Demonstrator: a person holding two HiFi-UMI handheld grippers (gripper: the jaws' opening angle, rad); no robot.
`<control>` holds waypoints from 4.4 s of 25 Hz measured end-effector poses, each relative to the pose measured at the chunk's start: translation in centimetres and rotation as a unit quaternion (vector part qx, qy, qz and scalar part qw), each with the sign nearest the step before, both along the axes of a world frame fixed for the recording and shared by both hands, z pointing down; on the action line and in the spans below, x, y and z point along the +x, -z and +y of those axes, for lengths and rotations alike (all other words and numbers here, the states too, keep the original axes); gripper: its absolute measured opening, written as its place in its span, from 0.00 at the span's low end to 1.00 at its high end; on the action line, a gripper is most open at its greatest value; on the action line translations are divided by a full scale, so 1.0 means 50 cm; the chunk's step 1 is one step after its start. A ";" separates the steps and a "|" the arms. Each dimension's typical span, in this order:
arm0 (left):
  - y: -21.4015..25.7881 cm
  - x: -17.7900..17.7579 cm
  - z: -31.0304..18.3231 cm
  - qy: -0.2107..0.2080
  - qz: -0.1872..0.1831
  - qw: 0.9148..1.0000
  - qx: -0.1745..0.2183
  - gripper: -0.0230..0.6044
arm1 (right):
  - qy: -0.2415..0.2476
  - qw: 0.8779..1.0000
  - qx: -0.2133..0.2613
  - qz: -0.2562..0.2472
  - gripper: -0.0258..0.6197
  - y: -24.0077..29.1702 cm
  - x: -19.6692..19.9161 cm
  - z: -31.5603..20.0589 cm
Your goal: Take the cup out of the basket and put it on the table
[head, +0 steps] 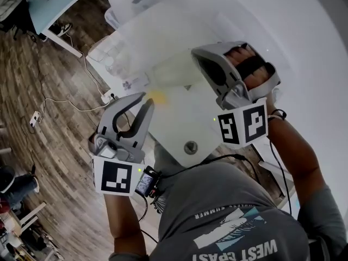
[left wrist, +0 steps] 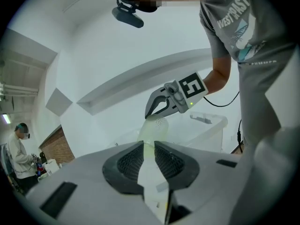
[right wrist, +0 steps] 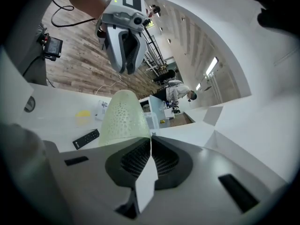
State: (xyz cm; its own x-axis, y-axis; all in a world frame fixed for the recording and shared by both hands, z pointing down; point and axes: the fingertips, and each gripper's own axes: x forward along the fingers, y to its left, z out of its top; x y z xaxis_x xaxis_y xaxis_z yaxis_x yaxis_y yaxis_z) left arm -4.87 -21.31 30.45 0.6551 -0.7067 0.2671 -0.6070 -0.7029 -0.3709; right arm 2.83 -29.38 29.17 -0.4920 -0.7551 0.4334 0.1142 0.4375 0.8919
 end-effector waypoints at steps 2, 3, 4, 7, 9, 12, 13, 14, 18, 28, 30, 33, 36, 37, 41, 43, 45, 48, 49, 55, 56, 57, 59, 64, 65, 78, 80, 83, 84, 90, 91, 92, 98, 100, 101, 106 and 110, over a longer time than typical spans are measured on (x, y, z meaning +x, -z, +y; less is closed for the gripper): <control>-0.002 0.007 0.011 0.001 -0.002 1.000 -0.006 0.21 | 0.018 1.000 0.005 0.009 0.07 0.004 -0.008 0.033; -0.002 0.012 0.017 0.001 -0.004 1.000 -0.007 0.25 | 0.028 0.999 0.007 0.015 0.07 0.003 -0.012 0.049; -0.002 0.018 0.024 -0.001 -0.006 1.000 -0.008 0.28 | 0.038 0.999 0.009 0.022 0.07 0.002 -0.016 0.064; -0.007 0.043 0.045 -0.009 -0.005 1.000 -0.020 0.46 | 0.067 0.997 0.015 0.044 0.07 -0.005 -0.030 0.110; -0.023 0.063 0.061 -0.021 -0.014 0.999 -0.035 0.54 | 0.087 0.994 0.016 0.057 0.07 -0.011 -0.041 0.141; -0.059 0.095 0.089 -0.043 -0.041 0.996 -0.062 0.57 | 0.117 0.990 0.009 0.073 0.07 -0.024 -0.057 0.189; -0.072 0.104 0.098 -0.051 -0.045 0.995 -0.072 0.57 | 0.125 0.989 0.007 0.078 0.07 -0.030 -0.063 0.204; -0.085 0.112 0.107 -0.057 -0.047 0.994 -0.082 0.57 | 0.131 0.988 0.005 0.084 0.07 -0.037 -0.066 0.218; -0.134 0.123 0.127 -0.062 -0.044 0.991 -0.110 0.56 | 0.140 0.985 -0.014 0.100 0.07 -0.072 -0.075 0.256; -0.254 0.146 0.183 -0.073 0.000 0.987 -0.141 0.56 | 0.138 0.974 -0.092 0.151 0.07 -0.190 -0.083 0.330; -0.282 0.146 0.194 -0.077 0.002 0.986 -0.147 0.56 | 0.142 0.970 -0.114 0.161 0.07 -0.219 -0.092 0.351; -0.333 0.150 0.212 -0.089 -0.002 0.983 -0.163 0.56 | 0.157 0.960 -0.129 0.191 0.07 -0.271 -0.106 0.383; -0.380 0.156 0.227 -0.097 0.001 0.978 -0.186 0.56 | 0.166 0.951 -0.134 0.223 0.06 -0.320 -0.113 0.398; -0.394 0.156 0.230 -0.098 0.000 0.976 -0.193 0.55 | 0.165 0.950 -0.137 0.229 0.06 -0.334 -0.113 0.398; -0.449 0.149 0.238 -0.097 -0.015 0.971 -0.217 0.55 | 0.152 0.943 -0.156 0.251 0.06 -0.383 -0.103 0.396; -0.469 0.147 0.244 -0.097 -0.019 0.969 -0.227 0.55 | 0.151 0.940 -0.164 0.258 0.06 -0.407 -0.102 0.402; -0.490 0.150 0.251 -0.101 -0.028 0.966 -0.237 0.55 | 0.151 0.937 -0.171 0.264 0.06 -0.431 -0.102 0.410; -0.519 0.159 0.260 -0.111 -0.036 0.962 -0.247 0.55 | 0.149 0.936 -0.173 0.269 0.06 -0.464 -0.105 0.419; -0.527 0.162 0.261 -0.114 -0.039 0.961 -0.249 0.55 | 0.146 0.936 -0.173 0.271 0.06 -0.473 -0.103 0.420; -0.585 0.160 0.263 -0.132 -0.069 0.953 -0.262 0.55 | 0.114 0.932 -0.210 0.271 0.06 -0.561 -0.067 0.422; -0.594 0.160 0.265 -0.136 -0.073 0.952 -0.265 0.55 | 0.109 0.932 -0.214 0.272 0.06 -0.575 -0.058 0.419; -0.601 0.160 0.266 -0.139 -0.074 0.951 -0.267 0.55 | 0.103 0.931 -0.218 0.273 0.06 -0.586 -0.051 0.415; -0.610 0.158 0.266 -0.142 -0.072 0.950 -0.267 0.55 | 0.093 0.933 -0.221 0.269 0.06 -0.598 -0.045 0.407; -0.632 0.153 0.265 -0.155 -0.069 0.952 -0.255 0.55 | 0.083 0.935 -0.241 0.248 0.06 -0.622 -0.046 0.405; -0.637 0.153 0.264 -0.158 -0.069 0.952 -0.252 0.55 | 0.084 0.935 -0.245 0.244 0.06 -0.626 -0.048 0.406; -0.670 0.149 0.265 -0.168 -0.054 0.951 -0.256 0.55 | 0.061 0.935 -0.265 0.228 0.06 -0.631 -0.063 0.405; -0.668 0.150 0.268 -0.171 -0.048 0.950 -0.258 0.55 | 0.053 0.937 -0.266 0.221 0.06 -0.627 -0.061 0.399; -0.663 0.151 0.269 -0.172 -0.035 0.948 -0.264 0.55 | 0.044 0.941 -0.262 0.210 0.06 -0.619 -0.060 0.390; -0.661 0.149 0.269 -0.170 -0.032 0.949 -0.265 0.55 | 0.043 0.940 -0.263 0.211 0.06 -0.617 -0.058 0.390; -0.651 0.143 0.270 -0.165 -0.025 0.951 -0.261 0.55 | 0.034 0.941 -0.263 0.209 0.06 -0.608 -0.052 0.388; -0.649 0.139 0.271 -0.164 -0.025 0.951 -0.260 0.56 | 0.033 0.942 -0.263 0.206 0.06 -0.604 -0.051 0.389; -0.646 0.134 0.274 -0.162 -0.026 0.951 -0.260 0.56 | 0.033 0.943 -0.263 0.202 0.06 -0.599 -0.051 0.391; -0.609 0.055 0.290 -0.121 -0.036 0.957 -0.263 0.56 | 0.018 0.954 -0.269 0.133 0.06 -0.517 -0.049 0.390; -0.582 0.018 0.290 -0.089 -0.029 0.963 -0.255 0.56 | 0.012 0.953 -0.289 0.087 0.06 -0.488 -0.052 0.398; -0.564 0.002 0.288 -0.072 -0.022 0.966 -0.247 0.56 | 0.012 0.952 -0.299 0.065 0.06 -0.476 -0.053 0.407; -0.436 -0.028 0.274 -0.014 0.013 0.983 -0.180 0.55 | 0.043 0.947 -0.316 -0.037 0.06 -0.396 -0.077 0.457; -0.327 -0.006 0.289 -0.004 0.012 0.991 -0.132 0.55 | 0.083 0.935 -0.318 -0.130 0.06 -0.286 -0.090 0.484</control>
